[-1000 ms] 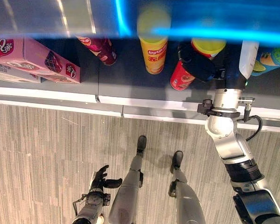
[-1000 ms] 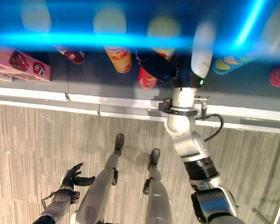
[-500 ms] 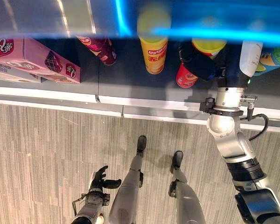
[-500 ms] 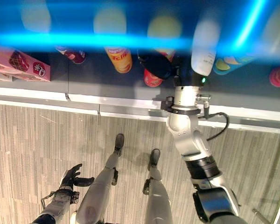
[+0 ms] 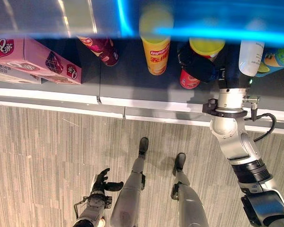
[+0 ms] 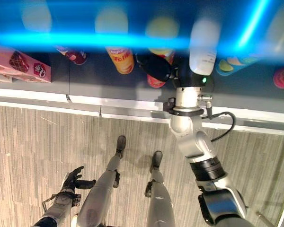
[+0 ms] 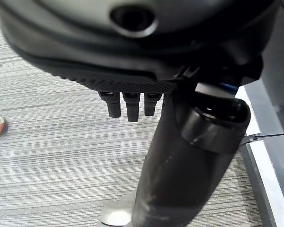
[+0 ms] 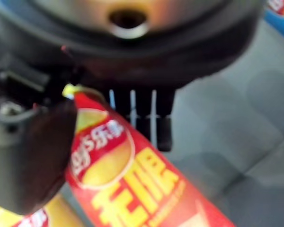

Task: Put the goods on the table back onto the shelves and tidy them up.

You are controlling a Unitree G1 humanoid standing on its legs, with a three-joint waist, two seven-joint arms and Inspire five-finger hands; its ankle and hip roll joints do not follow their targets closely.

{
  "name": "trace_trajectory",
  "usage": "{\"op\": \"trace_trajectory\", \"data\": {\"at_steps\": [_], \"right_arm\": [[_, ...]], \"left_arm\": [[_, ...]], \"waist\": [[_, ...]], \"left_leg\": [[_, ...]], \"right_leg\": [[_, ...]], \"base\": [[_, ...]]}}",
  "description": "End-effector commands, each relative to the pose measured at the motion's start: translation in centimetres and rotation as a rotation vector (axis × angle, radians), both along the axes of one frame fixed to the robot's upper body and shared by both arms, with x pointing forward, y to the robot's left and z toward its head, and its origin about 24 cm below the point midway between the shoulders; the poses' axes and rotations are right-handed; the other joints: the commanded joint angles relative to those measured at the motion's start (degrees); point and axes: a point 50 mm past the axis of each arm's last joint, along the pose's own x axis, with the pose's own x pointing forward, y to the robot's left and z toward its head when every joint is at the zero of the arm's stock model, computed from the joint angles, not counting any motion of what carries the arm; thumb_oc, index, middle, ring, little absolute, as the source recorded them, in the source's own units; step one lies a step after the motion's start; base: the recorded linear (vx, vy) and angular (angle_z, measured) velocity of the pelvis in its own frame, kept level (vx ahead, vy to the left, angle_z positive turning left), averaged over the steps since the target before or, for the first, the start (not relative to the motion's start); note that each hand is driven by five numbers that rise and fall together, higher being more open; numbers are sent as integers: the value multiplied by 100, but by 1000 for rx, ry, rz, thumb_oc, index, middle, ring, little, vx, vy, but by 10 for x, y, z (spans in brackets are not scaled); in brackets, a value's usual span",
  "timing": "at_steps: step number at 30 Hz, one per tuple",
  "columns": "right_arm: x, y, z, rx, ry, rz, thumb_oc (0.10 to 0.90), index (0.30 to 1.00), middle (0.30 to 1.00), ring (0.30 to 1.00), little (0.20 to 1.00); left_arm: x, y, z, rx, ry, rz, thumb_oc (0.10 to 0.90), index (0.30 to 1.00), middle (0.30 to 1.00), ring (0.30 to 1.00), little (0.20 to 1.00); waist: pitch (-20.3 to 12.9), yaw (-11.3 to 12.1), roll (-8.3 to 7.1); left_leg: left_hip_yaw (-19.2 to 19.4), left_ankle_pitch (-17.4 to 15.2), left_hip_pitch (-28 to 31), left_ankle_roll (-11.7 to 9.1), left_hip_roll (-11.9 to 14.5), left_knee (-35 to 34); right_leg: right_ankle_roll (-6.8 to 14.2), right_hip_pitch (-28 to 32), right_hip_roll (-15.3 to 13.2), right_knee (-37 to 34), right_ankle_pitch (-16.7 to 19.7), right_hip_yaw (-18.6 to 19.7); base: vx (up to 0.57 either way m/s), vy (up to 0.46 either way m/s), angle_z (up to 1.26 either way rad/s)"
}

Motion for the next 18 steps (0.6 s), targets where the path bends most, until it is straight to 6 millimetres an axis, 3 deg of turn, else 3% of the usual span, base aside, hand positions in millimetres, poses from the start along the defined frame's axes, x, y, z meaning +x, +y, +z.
{"op": "trace_trajectory", "data": {"at_steps": [1,6,18], "right_arm": [[-19,16,38,-30,-243,52,400,300,300,300,300],[-18,3,43,5,-260,-2,400,300,300,300,300],[-18,-1,36,27,-241,-17,400,300,300,300,300]], "left_arm": [[2,17,5,63,-35,54,800,900,900,900,900],[-3,17,4,46,-31,36,800,900,900,900,900],[-4,18,3,48,-24,32,800,900,900,900,900]], "waist": [[-335,-17,-214],[-370,-6,-187],[-398,-25,-184]], "left_leg": [[90,-614,-240,-486,453,462],[73,-621,-252,-493,444,460],[63,-655,-272,-491,430,527]], "right_leg": [[723,132,-744,726,-637,-105],[733,158,-745,702,-626,-100],[738,173,-742,692,-637,-120]], "base": [[0,0,0],[0,0,0],[0,0,0]]}}
